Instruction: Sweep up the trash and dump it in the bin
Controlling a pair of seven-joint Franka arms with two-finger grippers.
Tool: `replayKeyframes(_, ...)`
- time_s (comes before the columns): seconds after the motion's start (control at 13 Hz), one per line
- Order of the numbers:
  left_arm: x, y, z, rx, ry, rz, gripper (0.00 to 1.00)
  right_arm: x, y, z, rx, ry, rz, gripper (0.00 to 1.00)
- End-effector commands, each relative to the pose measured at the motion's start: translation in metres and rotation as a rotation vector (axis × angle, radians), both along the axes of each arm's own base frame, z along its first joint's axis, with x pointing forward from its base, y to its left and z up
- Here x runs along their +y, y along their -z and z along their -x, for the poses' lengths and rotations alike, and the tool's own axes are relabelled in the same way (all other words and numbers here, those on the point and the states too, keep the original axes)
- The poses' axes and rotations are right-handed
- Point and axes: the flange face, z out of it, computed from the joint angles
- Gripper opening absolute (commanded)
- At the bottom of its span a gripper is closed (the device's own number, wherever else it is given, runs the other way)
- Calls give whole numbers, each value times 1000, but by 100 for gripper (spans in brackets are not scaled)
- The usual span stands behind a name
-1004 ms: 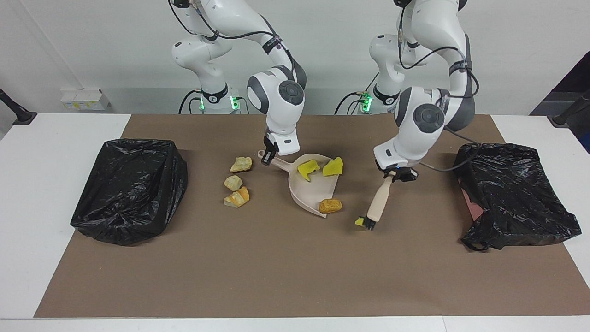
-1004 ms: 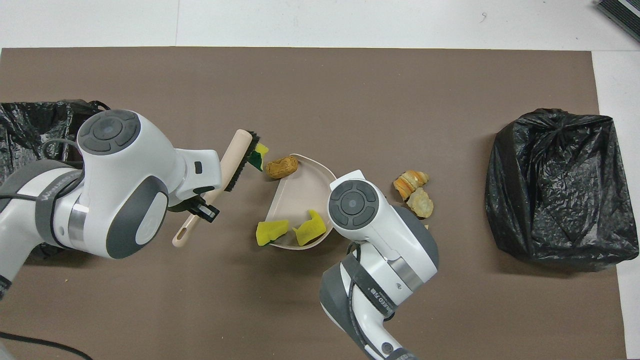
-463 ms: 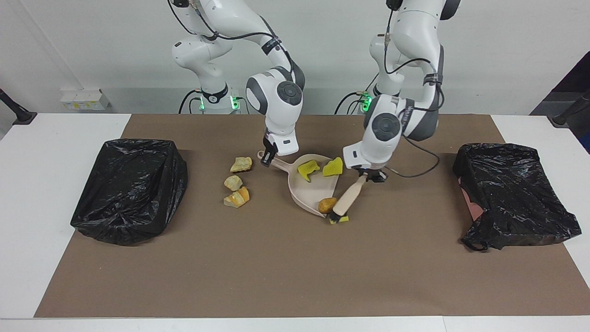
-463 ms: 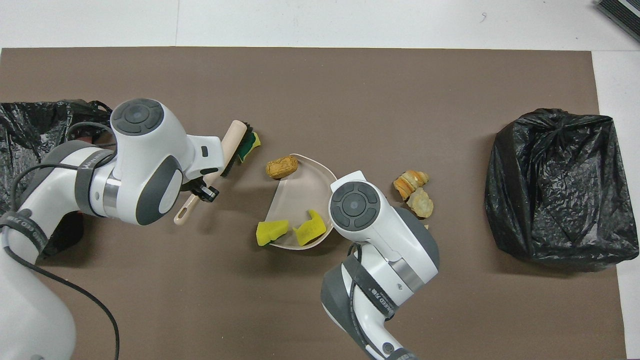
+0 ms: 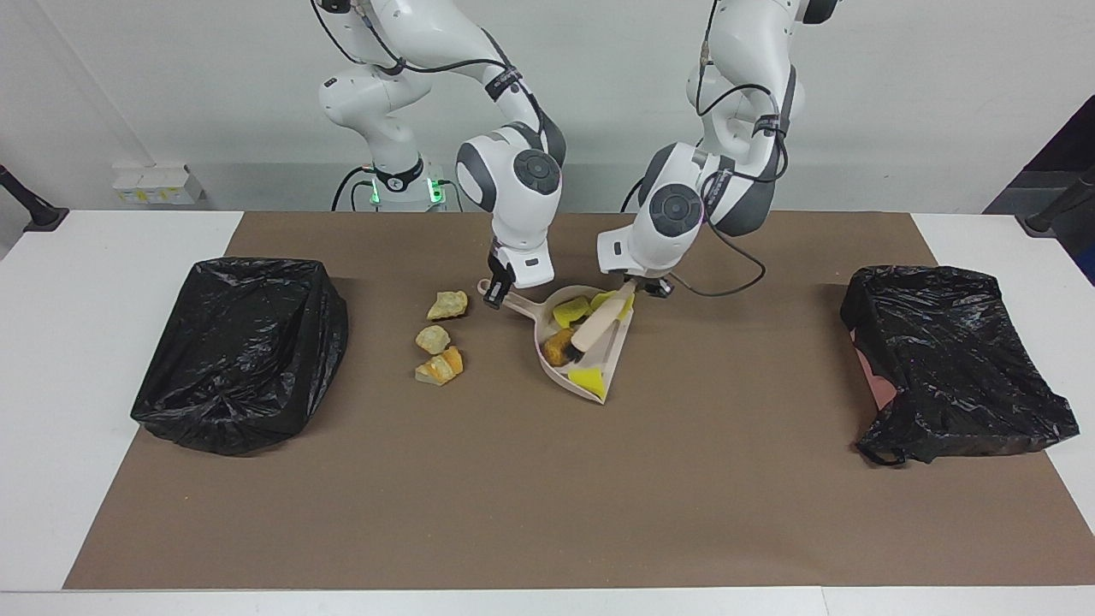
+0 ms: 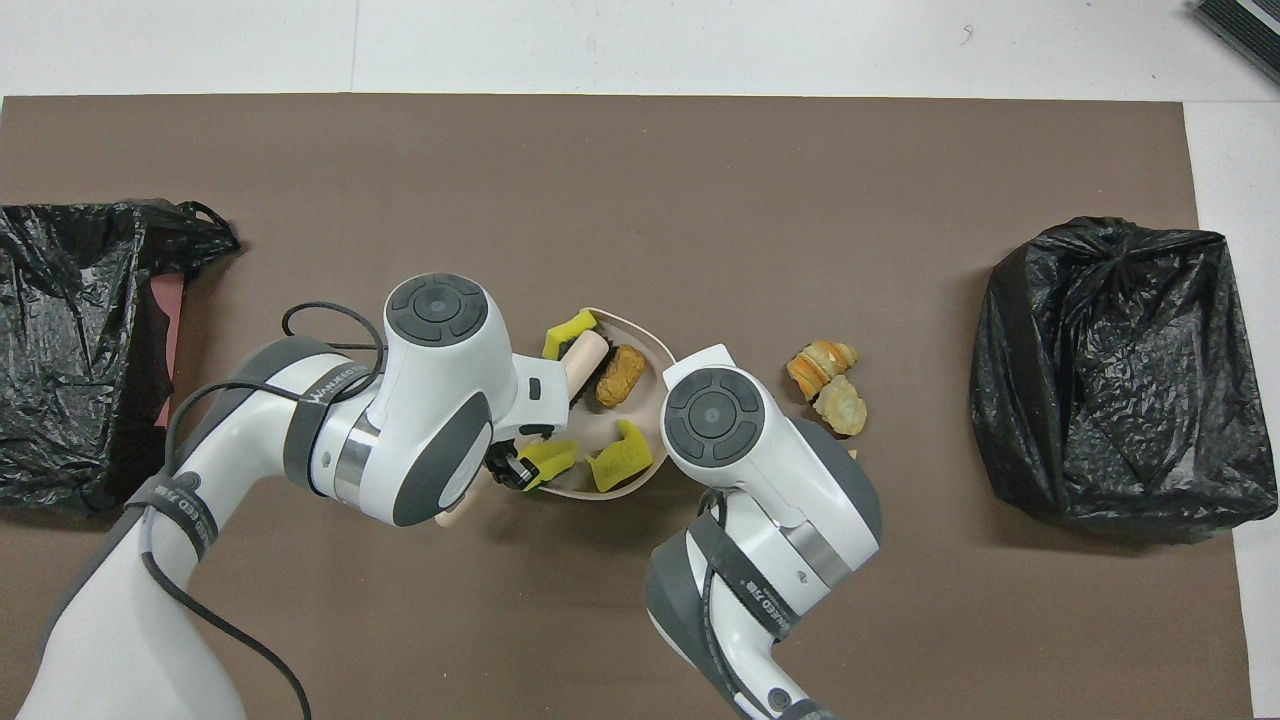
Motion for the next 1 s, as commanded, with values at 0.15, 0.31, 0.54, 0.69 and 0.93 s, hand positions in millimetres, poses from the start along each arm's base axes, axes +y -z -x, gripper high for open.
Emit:
replayKeyframes(0.15,29,-46,-6,3,-92,73,0,-6,-1,5,-20,27,-4,0)
replayKeyframes(0.31,37,-67,-13,-19,-108,82,0,-5,-2,5,-21,26,-5,0)
replayKeyframes(0.54,64,-78,-28,-46,-158,79,0,-5,-2,5,-21,26,-5,0)
replayKeyframes(0.69,91,-76,-40,-69,-190,42,0,-5,-2,5,-20,28,-6,0)
replayKeyframes(0.93,145,-71,-60,-84,-276,-12,0,-18,-11,-8,-25,45,-14,0)
